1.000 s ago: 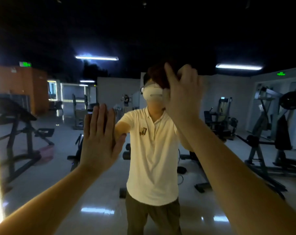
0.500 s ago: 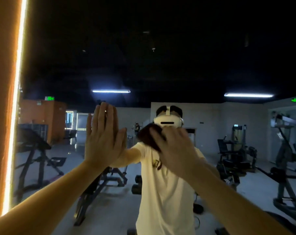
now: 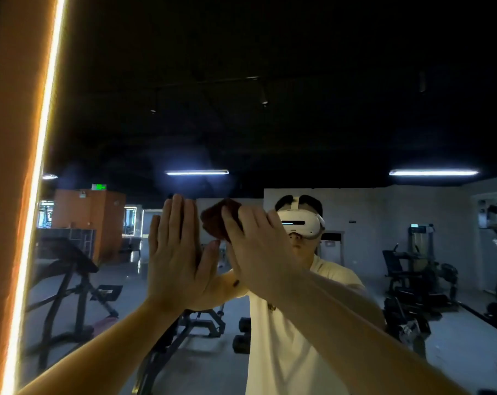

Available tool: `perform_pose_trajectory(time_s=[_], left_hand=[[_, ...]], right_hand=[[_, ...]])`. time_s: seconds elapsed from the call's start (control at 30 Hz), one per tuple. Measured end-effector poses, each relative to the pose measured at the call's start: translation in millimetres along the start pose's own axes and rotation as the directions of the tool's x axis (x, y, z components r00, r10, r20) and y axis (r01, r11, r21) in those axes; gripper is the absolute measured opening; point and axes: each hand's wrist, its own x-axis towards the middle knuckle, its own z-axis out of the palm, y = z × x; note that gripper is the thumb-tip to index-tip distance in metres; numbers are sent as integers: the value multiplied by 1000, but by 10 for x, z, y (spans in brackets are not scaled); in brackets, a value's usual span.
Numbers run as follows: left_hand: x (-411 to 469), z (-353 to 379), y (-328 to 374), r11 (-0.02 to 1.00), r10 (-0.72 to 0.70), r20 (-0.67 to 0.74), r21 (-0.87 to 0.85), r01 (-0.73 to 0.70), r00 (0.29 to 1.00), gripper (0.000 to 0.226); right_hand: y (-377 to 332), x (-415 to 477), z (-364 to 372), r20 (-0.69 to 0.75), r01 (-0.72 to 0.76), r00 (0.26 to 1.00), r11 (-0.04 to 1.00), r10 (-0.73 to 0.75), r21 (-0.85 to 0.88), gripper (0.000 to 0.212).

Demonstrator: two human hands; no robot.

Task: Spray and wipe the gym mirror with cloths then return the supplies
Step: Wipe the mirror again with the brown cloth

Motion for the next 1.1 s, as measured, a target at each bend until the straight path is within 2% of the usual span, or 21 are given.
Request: perform_pose_trajectory(time_s=[0.07, 0.1, 0.17, 0.23, 0.33, 0.37, 0.43, 0.57, 0.63, 0.7, 0.77, 0.9, 1.0, 1.1], left_hand=[[0, -11, 7, 1000, 1, 12, 10, -2, 1000, 80], [3, -12, 6, 1000, 2, 14, 11, -2, 1000, 80], [10, -17, 2, 1000, -3, 21, 7, 3, 1000, 81], [7, -26, 5, 1000, -5, 38, 10, 4, 999, 82], [12, -62, -21, 999, 11, 77, 34, -13, 997, 84], [14, -79, -43, 999, 23, 87, 40, -26, 996, 84], [26, -148, -110, 996, 69, 91, 41, -73, 993, 83], [118, -317, -393, 984, 171, 40, 38, -172, 985, 71], [217, -335, -554, 991, 116, 20, 65, -117, 993, 70], [311, -322, -723, 999, 8, 22, 50, -9, 1000, 74], [352, -289, -871, 997, -61, 65, 40, 59, 996, 80], [304, -146, -923, 998, -43, 91, 47, 38, 995, 83], [304, -123, -878, 998, -57, 76, 45, 54, 995, 83], [290, -135, -926, 999, -35, 92, 23, 33, 995, 86]], right_hand=[[261, -88, -71, 10, 83, 997, 995, -83, -54, 66], [458, -66, -126, -14, 45, 999, 995, -46, -93, 67], [903, 81, -282, -115, -154, 984, 973, 135, -171, 60], [1223, 290, -416, -177, -378, 921, 907, 347, -187, 51], [1137, 613, -362, -220, -564, 819, 813, 529, -145, 51], [983, 691, -305, -220, -574, 811, 809, 542, -123, 51], [556, 776, -140, -183, -514, 849, 854, 495, -78, 54], [-247, 665, 129, -54, -222, 974, 975, 220, -18, 66], [-291, 548, 106, 9, -54, 998, 998, 54, -11, 73], [-31, 435, 5, 24, 55, 998, 998, -54, -34, 77], [385, 298, -122, -4, -10, 1000, 993, 10, -118, 77], [959, 64, -347, -118, -342, 939, 912, 323, -225, 59], [705, 254, -231, -163, -495, 867, 850, 471, -180, 56], [296, 674, -19, -159, -506, 858, 856, 488, -105, 57]])
